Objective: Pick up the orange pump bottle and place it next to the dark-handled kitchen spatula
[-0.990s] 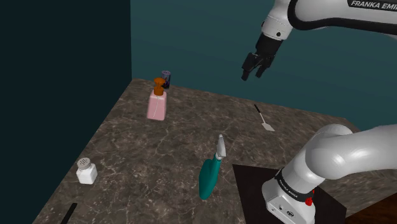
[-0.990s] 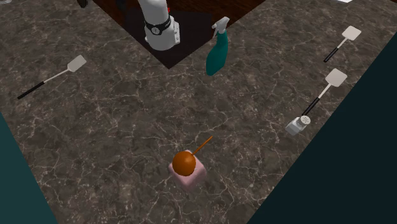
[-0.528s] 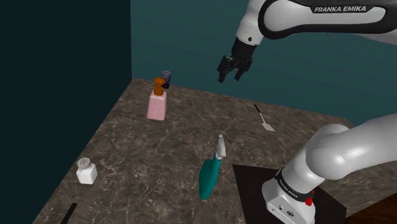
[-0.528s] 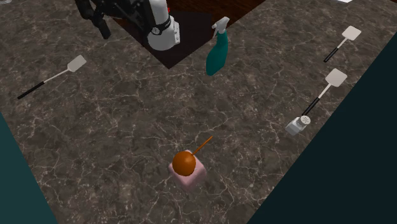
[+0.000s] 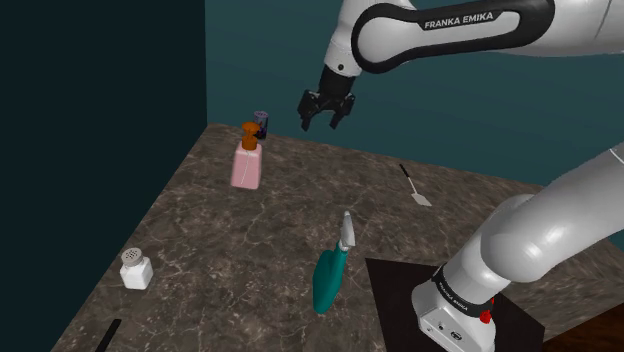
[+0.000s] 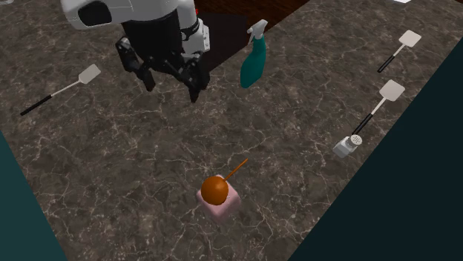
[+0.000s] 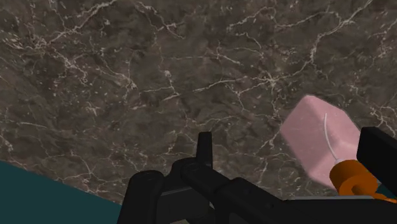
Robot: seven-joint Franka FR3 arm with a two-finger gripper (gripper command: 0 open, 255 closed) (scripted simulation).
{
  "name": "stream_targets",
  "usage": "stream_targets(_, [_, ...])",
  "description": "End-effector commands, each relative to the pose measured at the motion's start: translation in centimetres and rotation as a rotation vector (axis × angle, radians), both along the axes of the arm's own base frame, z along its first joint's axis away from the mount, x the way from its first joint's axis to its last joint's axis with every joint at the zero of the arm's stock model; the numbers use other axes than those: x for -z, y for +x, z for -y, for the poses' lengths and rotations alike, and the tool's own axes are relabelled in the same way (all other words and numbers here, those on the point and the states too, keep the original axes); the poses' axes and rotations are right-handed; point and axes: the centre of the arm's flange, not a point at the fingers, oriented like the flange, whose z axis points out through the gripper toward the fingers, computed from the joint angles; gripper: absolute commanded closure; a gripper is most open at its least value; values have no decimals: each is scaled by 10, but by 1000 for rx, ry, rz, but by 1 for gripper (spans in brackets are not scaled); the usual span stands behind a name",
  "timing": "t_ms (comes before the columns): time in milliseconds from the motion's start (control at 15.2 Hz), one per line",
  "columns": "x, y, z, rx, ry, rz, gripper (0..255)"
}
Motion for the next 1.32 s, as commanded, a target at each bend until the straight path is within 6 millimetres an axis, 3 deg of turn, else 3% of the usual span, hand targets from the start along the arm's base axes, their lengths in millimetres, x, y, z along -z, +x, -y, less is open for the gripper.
stream_targets(0, [9,17,-17,14,7,10,0])
stream_targets(792, [55,133,-101,93,42,64,0])
stream_targets(1254, [87,141,-103,95,42,65,0])
